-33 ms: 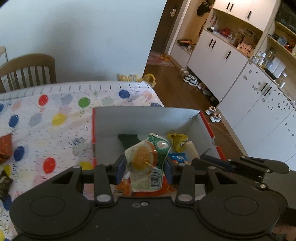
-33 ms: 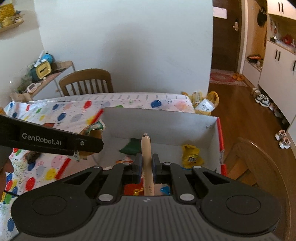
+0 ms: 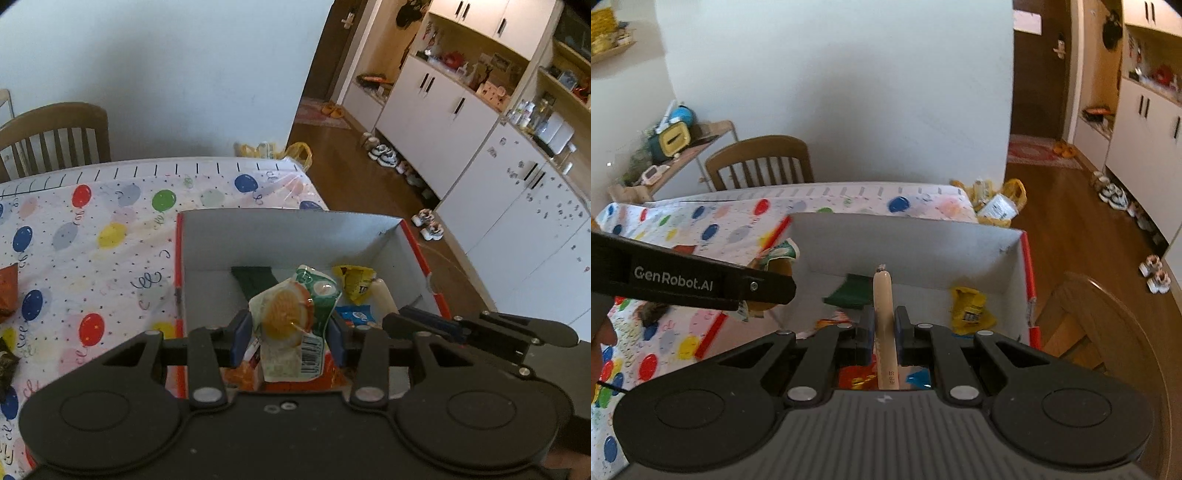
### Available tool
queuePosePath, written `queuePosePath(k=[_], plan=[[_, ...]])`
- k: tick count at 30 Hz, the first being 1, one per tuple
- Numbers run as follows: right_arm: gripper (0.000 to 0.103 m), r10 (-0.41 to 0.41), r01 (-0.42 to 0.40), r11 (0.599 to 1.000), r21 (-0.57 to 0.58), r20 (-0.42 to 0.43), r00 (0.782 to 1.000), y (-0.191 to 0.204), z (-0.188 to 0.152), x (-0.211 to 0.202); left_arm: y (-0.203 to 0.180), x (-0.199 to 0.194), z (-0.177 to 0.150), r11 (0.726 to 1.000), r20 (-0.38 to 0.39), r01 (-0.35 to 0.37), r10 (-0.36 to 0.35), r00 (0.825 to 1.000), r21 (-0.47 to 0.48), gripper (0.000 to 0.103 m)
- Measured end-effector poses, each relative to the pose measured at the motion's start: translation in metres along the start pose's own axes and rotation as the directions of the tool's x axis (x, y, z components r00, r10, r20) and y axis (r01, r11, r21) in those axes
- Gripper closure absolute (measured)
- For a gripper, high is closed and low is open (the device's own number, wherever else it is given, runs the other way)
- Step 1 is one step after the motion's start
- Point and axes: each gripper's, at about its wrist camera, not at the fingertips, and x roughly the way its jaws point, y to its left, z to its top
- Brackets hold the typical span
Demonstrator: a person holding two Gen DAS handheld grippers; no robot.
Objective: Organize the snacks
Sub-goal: 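Carry the pastry packet and wooden stick over into the red box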
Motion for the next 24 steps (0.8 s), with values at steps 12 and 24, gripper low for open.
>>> queuePosePath(k=[12,24], plan=[[0.092,-0.031,0.039,0.997,0.071,-0.104,0.994,-0.040,-0.006,0.050,-0.013,0.064,0.013,0.997,-0.095,-0.080,0.080,0.992,0.000,0.062],[0.092,-0.014,0.029,0.996,0.083,-0.175,0.984,-0.046,-0.018,0.070,-0.010,0.096,0.010,0.994,-0.159,-0.106,0.103,0.982,-0.006,0.062]])
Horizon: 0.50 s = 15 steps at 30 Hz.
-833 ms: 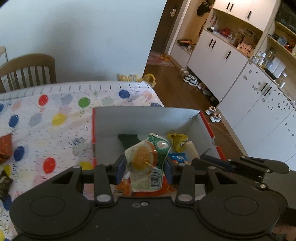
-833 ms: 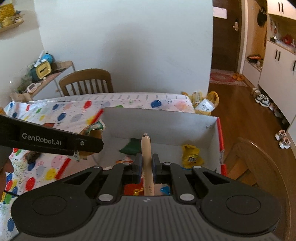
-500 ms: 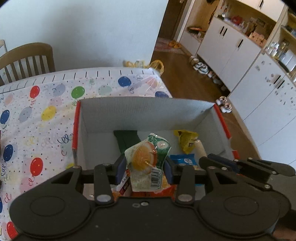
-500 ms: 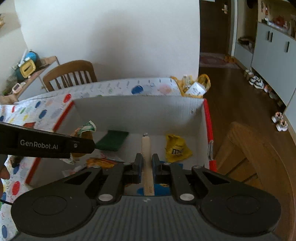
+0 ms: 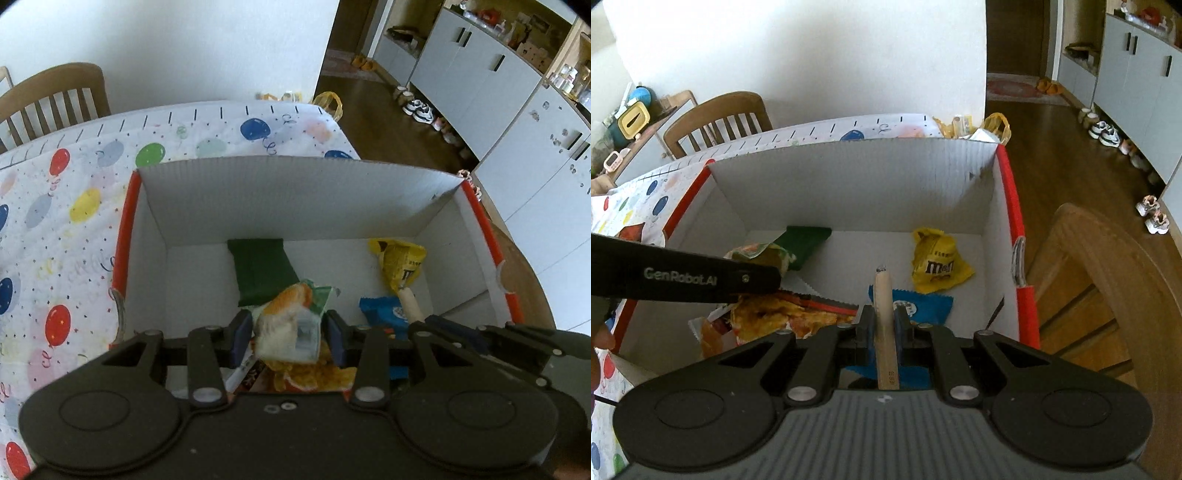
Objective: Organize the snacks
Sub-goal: 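Carry the pastry packet and wooden stick over into the red box, then open both tools to drop the pastry packet and stick into the box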
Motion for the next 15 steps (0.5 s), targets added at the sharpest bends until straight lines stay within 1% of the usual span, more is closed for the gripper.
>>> queuePosePath(k=[6,15], plan=[[0.092,-0.012,0.012,1.000,0.005,-0.019,1.000,0.0022,-0.0022,0.0040,-0.0004,0.0037,-0.0008,1.000,-0.004,-0.011,0.011,1.000,0.005,0.062],[0.092,-0.001,0.002,1.000,0.014,-0.048,0.999,0.0035,-0.0042,0.0014,0.0007,-0.0023,-0.0037,1.000,0.006,-0.010,0.010,1.000,0.009,0.062]])
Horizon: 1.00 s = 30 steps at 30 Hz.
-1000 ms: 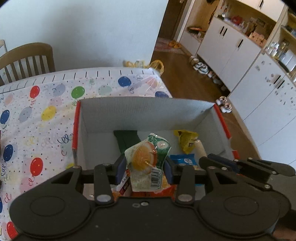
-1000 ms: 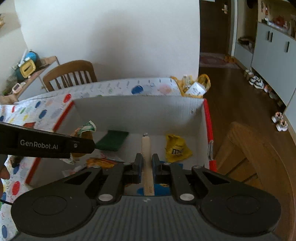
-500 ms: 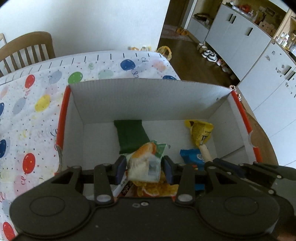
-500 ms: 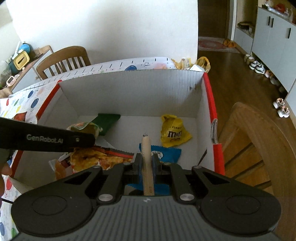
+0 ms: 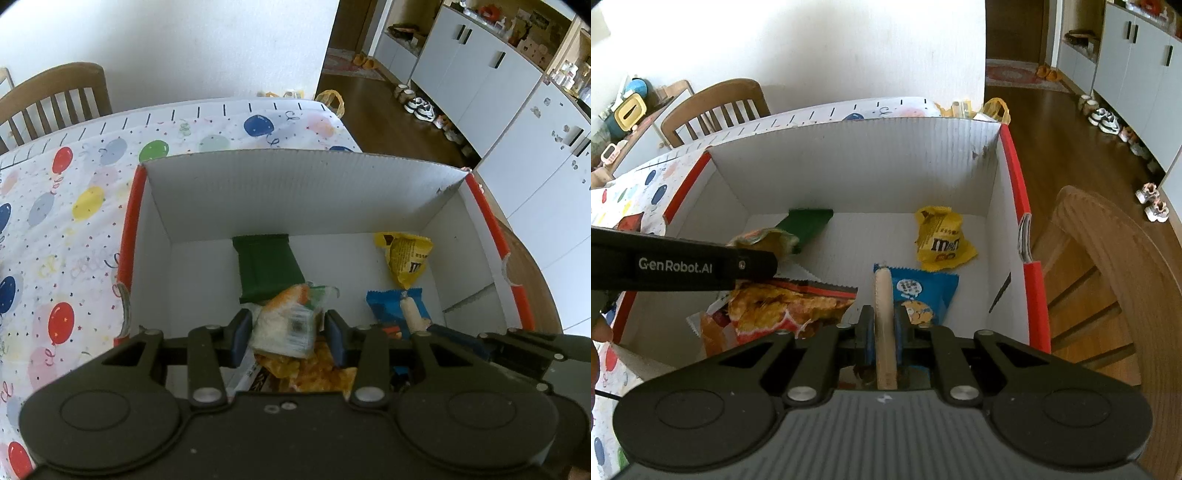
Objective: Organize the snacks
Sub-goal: 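Open both tools to drop the pastry packet and stick into the box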
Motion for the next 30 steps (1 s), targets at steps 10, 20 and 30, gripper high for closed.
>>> queuePosePath(k=[10,20,30], plan=[[0.090,-0.004,0.004,1.000,0.009,0.020,1.000,0.000,-0.004,-0.014,-0.001,-0.020,-0.008,0.999,0.038,0.009,-0.010,0.999,0.033,0.061],[0.090,-0.015,0.015,1.000,0.007,0.061,0.998,0.011,-0.002,-0.032,0.009,-0.049,-0.016,0.999,0.091,0.024,-0.028,0.995,0.049,0.048],[0.090,-0.011,0.011,1.000,-0.003,0.130,0.991,0.029,-0.002,-0.059,0.026,-0.082,-0.025,0.996,0.148,0.057,-0.066,0.987,0.063,0.041]])
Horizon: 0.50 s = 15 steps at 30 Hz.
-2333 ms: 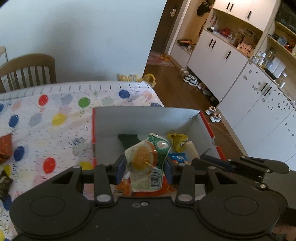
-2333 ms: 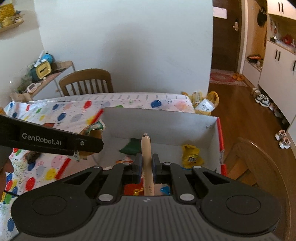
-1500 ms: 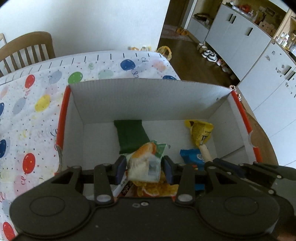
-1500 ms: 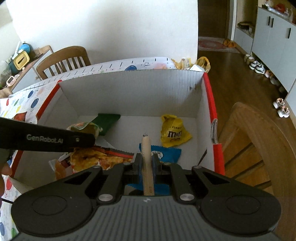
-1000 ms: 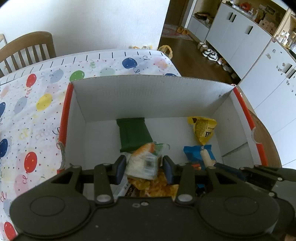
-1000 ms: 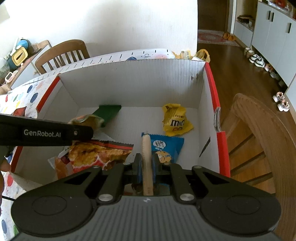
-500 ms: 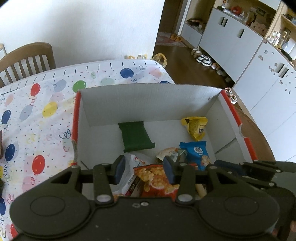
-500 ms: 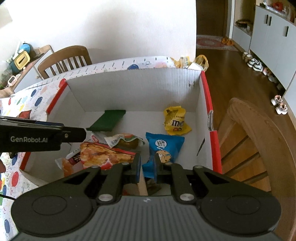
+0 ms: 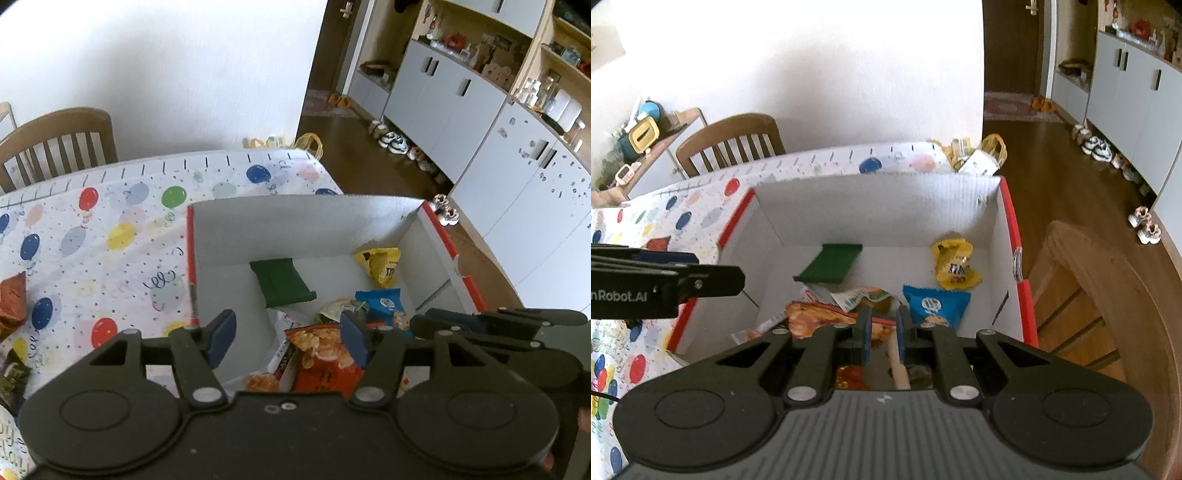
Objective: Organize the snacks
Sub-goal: 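Open both tools to drop the pastry packet and stick into the box, then move both tools back from the box toward the remaining snacks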
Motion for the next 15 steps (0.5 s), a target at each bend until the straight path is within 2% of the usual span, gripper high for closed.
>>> queuePosePath(k=[2,3,5,11,15], plan=[[0.090,0.001,-0.001,1.000,-0.003,0.022,1.000,0.005,0.001,-0.007,0.005,-0.008,-0.001,1.000,0.015,0.005,-0.005,1.000,0.003,0.038],[0.090,0.002,-0.002,1.000,-0.004,0.031,1.000,0.007,0.002,-0.011,0.007,-0.013,-0.002,1.000,0.025,0.008,-0.009,1.000,0.005,0.030],[0.090,0.003,-0.002,1.000,-0.007,0.048,0.999,0.014,0.002,-0.017,0.012,-0.023,-0.004,1.000,0.050,0.004,-0.004,0.999,0.008,0.022],[0.090,0.021,-0.021,1.000,0.000,0.099,0.995,0.038,0.002,-0.035,0.028,-0.053,-0.012,0.999,0.122,-0.026,0.021,0.992,0.039,0.022],[0.090,0.048,-0.046,0.999,-0.020,0.126,0.991,0.062,0.000,-0.046,0.044,-0.073,-0.021,0.999,0.156,-0.028,0.020,0.988,0.047,0.018]])
